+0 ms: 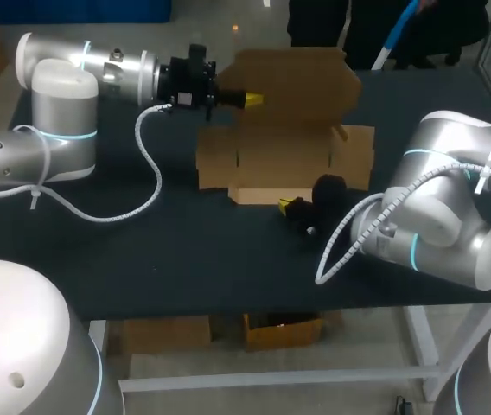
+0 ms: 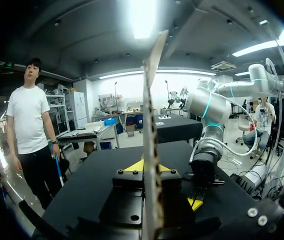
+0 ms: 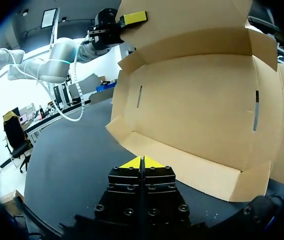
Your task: Assemble the packaging by folding the flat box into shape, placing the metal phone stand inside, and closing the box properly
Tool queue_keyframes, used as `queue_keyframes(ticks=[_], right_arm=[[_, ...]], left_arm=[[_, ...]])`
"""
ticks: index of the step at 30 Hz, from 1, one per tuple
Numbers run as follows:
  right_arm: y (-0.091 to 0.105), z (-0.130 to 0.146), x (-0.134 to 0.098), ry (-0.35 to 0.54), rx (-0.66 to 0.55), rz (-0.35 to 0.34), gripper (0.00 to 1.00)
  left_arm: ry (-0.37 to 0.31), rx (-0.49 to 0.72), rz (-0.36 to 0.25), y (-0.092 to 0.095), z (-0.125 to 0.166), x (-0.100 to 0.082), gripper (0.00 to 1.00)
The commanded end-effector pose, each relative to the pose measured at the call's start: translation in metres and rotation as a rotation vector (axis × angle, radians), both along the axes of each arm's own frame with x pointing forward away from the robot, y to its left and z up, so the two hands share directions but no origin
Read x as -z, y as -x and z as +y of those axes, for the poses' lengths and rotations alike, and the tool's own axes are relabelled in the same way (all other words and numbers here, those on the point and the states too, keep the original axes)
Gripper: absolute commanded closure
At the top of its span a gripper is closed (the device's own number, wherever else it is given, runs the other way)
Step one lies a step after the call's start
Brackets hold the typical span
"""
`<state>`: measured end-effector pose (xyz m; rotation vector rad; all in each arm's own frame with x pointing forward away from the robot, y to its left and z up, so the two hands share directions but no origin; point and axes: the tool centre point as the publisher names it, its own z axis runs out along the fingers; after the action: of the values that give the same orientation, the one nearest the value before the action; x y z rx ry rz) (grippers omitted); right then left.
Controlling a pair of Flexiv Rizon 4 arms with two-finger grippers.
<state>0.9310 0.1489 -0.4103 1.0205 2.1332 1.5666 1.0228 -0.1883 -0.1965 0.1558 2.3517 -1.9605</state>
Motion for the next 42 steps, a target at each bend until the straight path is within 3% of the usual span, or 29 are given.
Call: queue_keyframes(ticks=[1,27,42], right_arm=[[-0.002,0.007,0.005,0.025,0.086,-0.019,1.0],[-0.025,0.007,0.012,0.023,0.116,-0.007,1.0],[-0.026,0.007,0.018,0.017,0.124,0.013,1.0]], left_arm=[[0.003,0.003,0.0,0.0,0.0,0.001,1.0],[0.003,0.003,0.0,0.0,0.0,0.001,1.0],[0.003,0.003,0.0,0.0,0.0,0.001,1.0]])
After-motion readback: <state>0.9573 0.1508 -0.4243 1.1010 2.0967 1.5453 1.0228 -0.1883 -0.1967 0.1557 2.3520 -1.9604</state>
